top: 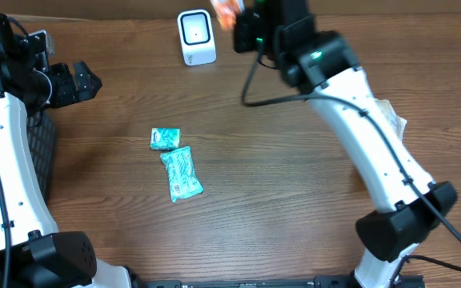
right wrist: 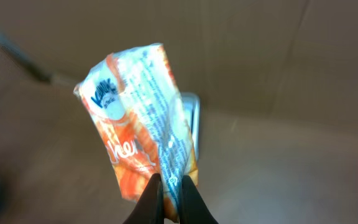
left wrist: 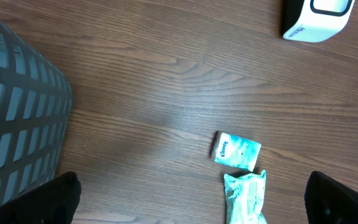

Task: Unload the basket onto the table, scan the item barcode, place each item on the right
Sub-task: 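Hold the orange pack against the scanner face with the right gripper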

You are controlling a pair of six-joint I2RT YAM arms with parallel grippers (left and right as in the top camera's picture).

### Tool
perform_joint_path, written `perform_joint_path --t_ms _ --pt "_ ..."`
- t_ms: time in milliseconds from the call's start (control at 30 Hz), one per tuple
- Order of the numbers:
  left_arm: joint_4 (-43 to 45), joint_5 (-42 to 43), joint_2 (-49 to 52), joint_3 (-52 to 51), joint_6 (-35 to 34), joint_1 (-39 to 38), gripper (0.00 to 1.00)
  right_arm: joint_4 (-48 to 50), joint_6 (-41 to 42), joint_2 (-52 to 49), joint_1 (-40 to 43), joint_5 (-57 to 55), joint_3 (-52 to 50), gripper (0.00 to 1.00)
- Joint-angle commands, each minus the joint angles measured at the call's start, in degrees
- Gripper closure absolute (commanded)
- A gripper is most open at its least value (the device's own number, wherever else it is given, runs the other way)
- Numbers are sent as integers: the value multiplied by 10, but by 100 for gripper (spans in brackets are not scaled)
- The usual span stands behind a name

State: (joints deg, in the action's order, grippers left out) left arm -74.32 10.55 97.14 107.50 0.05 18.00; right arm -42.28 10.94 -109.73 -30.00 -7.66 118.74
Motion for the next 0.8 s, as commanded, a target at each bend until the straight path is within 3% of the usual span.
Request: perform_joint_path --t_ms 0,333,533,767 --pt "0 4 3 2 9 -2 0 68 -122 -54 -40 -213 6 96" --pt "0 4 3 2 8 -2 0 329 -416 -210 -61 -240 6 96" --pt "0 4 3 2 8 -2 0 403 -491 -273 -57 -227 6 96" --pt "0 4 3 2 8 -2 0 466 -502 -333 -52 -192 6 96"
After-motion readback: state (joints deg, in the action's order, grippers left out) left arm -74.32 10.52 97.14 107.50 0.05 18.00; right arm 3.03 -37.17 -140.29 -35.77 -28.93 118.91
